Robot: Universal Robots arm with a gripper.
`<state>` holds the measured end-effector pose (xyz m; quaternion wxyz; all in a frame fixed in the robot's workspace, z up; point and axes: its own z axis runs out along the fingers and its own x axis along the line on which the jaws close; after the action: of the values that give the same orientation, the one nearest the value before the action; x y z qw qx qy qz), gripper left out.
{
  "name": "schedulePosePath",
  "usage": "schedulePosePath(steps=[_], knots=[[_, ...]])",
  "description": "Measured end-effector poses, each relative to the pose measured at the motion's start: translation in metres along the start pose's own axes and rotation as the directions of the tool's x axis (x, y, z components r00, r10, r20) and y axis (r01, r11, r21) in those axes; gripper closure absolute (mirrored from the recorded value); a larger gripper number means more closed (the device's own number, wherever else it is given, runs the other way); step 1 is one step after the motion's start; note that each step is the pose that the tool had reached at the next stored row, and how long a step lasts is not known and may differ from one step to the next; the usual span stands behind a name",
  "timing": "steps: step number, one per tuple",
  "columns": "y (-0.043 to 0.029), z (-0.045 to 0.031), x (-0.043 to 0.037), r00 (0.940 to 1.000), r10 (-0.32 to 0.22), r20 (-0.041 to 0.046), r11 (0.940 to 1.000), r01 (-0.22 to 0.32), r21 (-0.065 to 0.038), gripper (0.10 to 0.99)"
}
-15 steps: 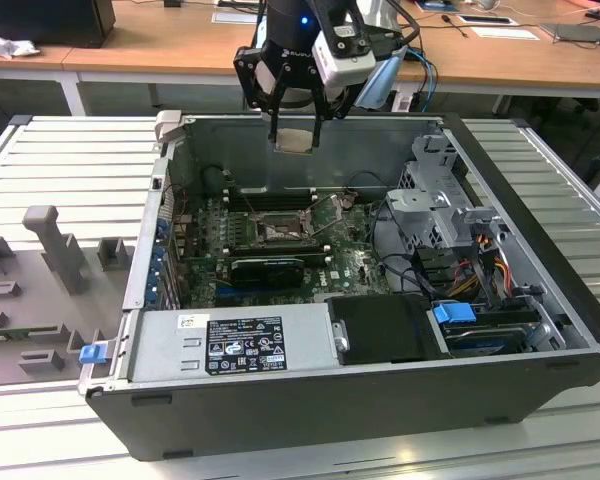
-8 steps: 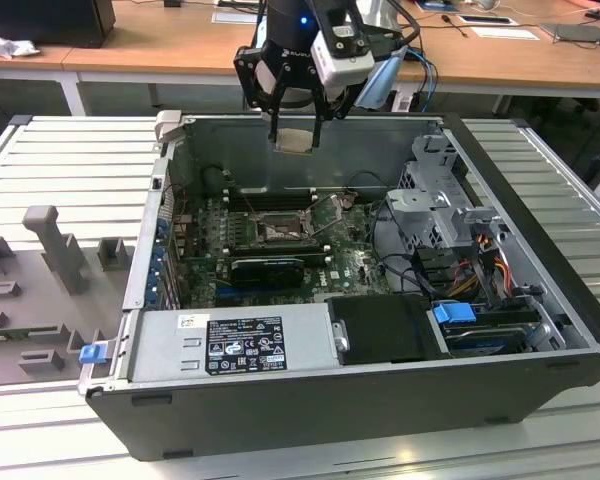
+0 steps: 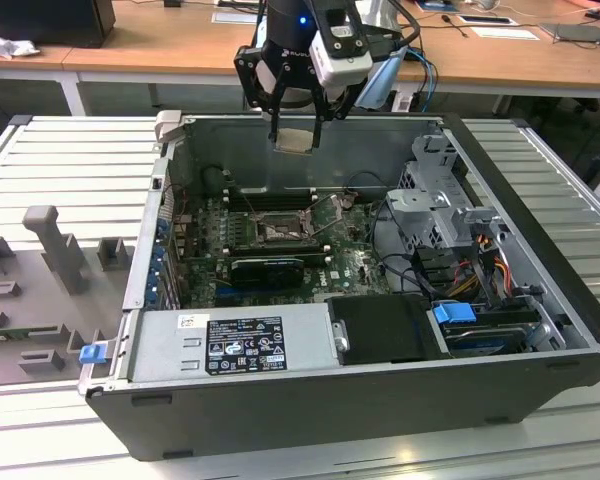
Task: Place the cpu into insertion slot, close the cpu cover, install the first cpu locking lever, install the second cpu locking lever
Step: 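Place the cpu into insertion slot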
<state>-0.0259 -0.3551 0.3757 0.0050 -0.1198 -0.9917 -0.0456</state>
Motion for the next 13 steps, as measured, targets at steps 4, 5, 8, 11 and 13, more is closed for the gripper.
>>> schedulePosePath(steps=[4,5,8,11,13], knots=[[0.0,0.0,0.0,0.9999,0.01,0.0009,0.9999,-0.01,0.0,0.557],[0.0,0.0,0.0,0.9999,0.012,0.0011,0.9999,-0.012,0.0,0.557],[0.0,0.0,0.0,0.9998,0.017,0.0016,0.9998,-0.017,0.0,0.557],[0.0,0.0,0.0,0.9997,0.024,0.0022,0.9997,-0.024,-0.001,0.557],[0.0,0.0,0.0,0.9995,0.031,0.0029,0.9995,-0.031,-0.001,0.557]])
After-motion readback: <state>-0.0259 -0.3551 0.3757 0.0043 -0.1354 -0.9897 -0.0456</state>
